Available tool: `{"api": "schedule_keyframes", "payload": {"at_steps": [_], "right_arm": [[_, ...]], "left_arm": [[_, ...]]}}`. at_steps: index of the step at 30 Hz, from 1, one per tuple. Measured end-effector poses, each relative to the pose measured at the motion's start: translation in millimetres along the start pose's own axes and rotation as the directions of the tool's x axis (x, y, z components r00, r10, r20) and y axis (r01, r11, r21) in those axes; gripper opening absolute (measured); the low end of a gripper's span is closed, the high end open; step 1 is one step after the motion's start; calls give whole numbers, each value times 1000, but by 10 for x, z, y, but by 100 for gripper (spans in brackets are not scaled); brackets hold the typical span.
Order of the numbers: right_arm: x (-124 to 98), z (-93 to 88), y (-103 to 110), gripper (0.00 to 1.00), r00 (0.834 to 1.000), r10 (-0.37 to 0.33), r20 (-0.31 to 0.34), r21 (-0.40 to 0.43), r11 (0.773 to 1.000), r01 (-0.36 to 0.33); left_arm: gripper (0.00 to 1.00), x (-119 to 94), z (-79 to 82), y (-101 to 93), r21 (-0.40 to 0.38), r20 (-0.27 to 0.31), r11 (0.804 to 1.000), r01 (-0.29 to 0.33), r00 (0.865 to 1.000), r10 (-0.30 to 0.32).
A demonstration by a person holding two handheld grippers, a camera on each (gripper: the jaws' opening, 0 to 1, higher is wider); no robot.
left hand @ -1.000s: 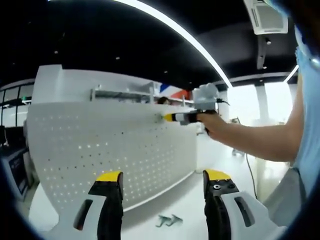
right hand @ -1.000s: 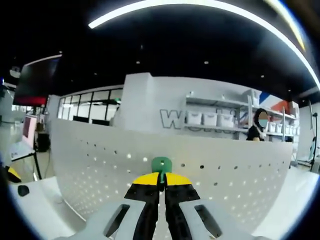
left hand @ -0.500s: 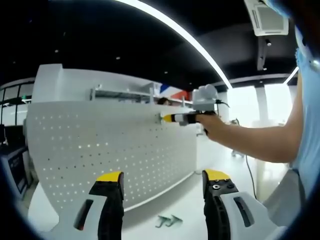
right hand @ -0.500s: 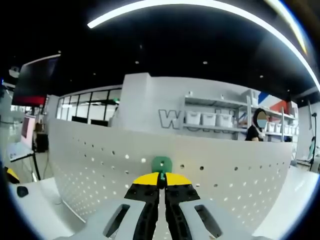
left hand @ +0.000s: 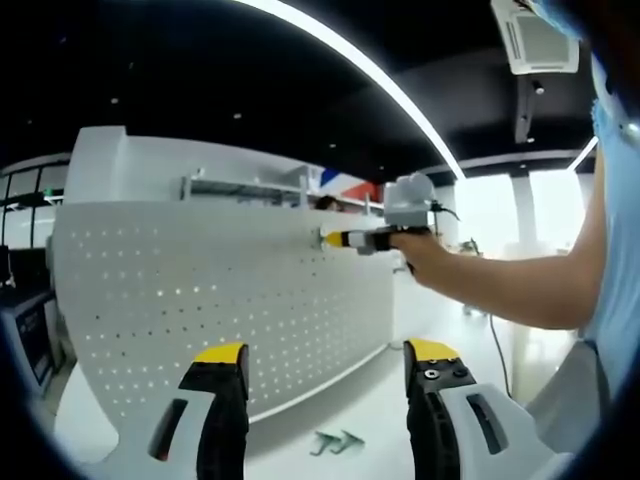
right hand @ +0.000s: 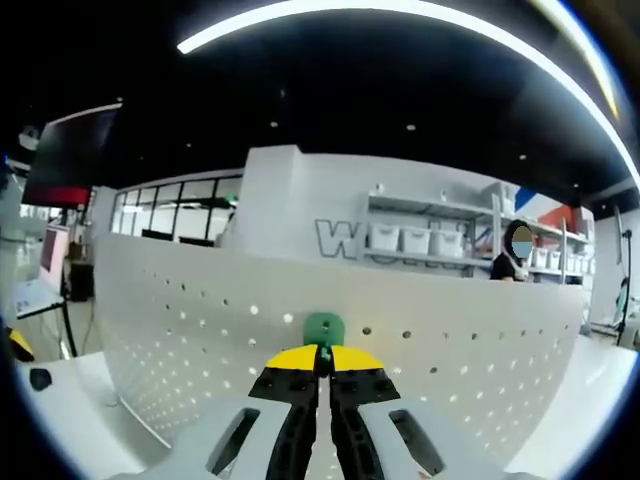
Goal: Insert the hook assembly into the mounting plate slot until the hook locks in place.
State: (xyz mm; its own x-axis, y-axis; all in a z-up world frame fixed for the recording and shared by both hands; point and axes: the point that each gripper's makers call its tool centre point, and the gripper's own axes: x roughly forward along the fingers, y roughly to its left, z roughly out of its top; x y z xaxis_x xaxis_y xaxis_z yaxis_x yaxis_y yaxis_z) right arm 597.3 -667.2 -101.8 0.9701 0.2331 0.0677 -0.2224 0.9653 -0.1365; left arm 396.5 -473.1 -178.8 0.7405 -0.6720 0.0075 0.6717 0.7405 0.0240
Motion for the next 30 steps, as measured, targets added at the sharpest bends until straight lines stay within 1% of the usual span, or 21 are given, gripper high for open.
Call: {"api": "schedule_keyframes", "payload": {"at_steps": [5,9,13,16,18,19,21,23,27,30], "right_arm": [[9,8,10,1,1000,-9,0,-35,999,9],[17,11,14,1,1000,-22,-9,-89,996,21],[25,5,21,1,999,-45,-25,-182,982,39],[32,-2,31,1,998,-56,-35,-215,975,47],[36,-24,38,1,997,-66,-48,-249,967,52],[38,-25,39,1,996,-74,-46,-288,956,58],[39,-29,42,2,996,-74,-45,-289,956,57],[35,-26,29,2,996,-70,-47,-273,961,54],[43,-38,25,2,996,-69,-49,-278,959,53],[39,-36,23,2,997,-65,-48,-263,964,50]], "left_arm": [[64,-1,-10,3,-2,-3,1000,-1,1000,1],[64,1,-4,4,-2,-1,1000,-2,1000,2],[64,-1,-10,7,-5,-1,1000,-4,1000,4],[64,-3,-12,7,-7,0,1000,-5,1000,5],[64,-5,-12,7,-6,0,1000,-6,1000,6],[64,-7,-11,6,-7,1,1000,-6,1000,6],[63,-9,-8,8,-7,2,1000,-7,1000,7],[63,-13,-11,14,-8,2,1000,-8,1000,8],[63,-17,-12,20,-9,3,1000,-11,1000,11],[63,-17,-6,19,-10,5,1000,-12,1000,12]]}}
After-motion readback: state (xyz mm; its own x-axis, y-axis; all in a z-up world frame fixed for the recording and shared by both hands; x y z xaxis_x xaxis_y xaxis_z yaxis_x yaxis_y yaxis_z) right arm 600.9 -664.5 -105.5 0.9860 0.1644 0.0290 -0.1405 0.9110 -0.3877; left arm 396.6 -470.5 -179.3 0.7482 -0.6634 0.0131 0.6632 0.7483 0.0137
